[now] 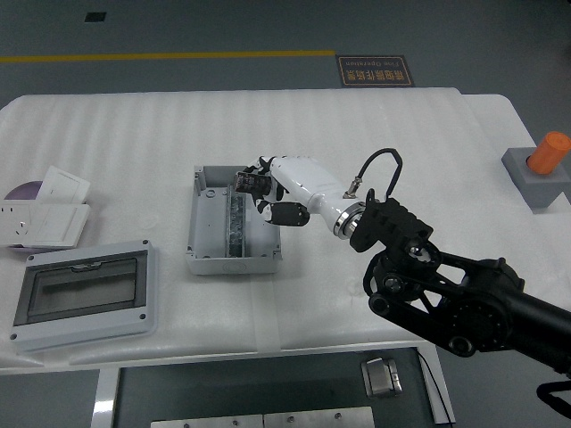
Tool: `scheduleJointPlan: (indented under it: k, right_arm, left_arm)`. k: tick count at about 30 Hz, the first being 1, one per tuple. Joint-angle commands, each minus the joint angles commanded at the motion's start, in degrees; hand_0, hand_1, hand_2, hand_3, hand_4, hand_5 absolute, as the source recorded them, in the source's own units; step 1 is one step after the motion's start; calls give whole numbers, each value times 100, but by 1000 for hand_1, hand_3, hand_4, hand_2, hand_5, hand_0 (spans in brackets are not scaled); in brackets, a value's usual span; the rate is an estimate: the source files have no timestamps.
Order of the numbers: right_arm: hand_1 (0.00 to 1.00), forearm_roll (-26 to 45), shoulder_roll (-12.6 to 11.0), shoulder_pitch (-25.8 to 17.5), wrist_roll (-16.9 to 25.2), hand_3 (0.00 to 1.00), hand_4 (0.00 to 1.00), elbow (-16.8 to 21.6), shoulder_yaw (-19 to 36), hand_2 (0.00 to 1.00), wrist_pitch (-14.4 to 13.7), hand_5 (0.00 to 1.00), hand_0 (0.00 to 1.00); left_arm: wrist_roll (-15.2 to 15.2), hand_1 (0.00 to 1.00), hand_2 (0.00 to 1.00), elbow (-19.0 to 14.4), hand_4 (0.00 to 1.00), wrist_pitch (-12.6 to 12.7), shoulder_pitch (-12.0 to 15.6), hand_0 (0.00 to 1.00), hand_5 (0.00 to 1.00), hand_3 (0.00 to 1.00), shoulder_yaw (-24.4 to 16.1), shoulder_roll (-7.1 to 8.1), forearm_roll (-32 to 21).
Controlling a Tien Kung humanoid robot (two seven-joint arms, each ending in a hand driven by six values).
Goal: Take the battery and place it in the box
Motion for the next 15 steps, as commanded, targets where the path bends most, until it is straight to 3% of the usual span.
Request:
scheduleJointPlan:
  k: [4, 5, 10, 11, 15]
  right_arm:
    - [416, -202, 186, 23, -108, 693, 301, -267, -171, 519, 75, 117, 462]
    - [685, -246, 211, 28, -142, 864, 494, -316, -206, 744, 104, 306, 690]
    - [685, -408, 284, 38, -282, 864, 494, -456, -318, 744, 220, 306, 690]
    - [834, -425, 292, 40, -295, 998, 546, -467, -329, 874, 228, 358, 862]
    - [834, -437, 311, 47, -311, 998, 546, -478, -352, 874, 240, 358, 862]
  left_arm:
    - [2, 688, 576, 0, 565, 9, -2, 675, 480, 600, 23, 8, -15]
    - [4, 688, 575, 0, 565, 10, -1, 675, 479, 599, 20, 12, -11]
    - [19, 688, 575, 0, 565, 11, 4, 675, 479, 599, -12, 22, 15]
    - [21, 688, 574, 0, 566, 9, 4, 675, 480, 597, -12, 22, 14]
    - [19, 688, 574, 0, 566, 4, -1, 675, 480, 597, 8, 19, -6]
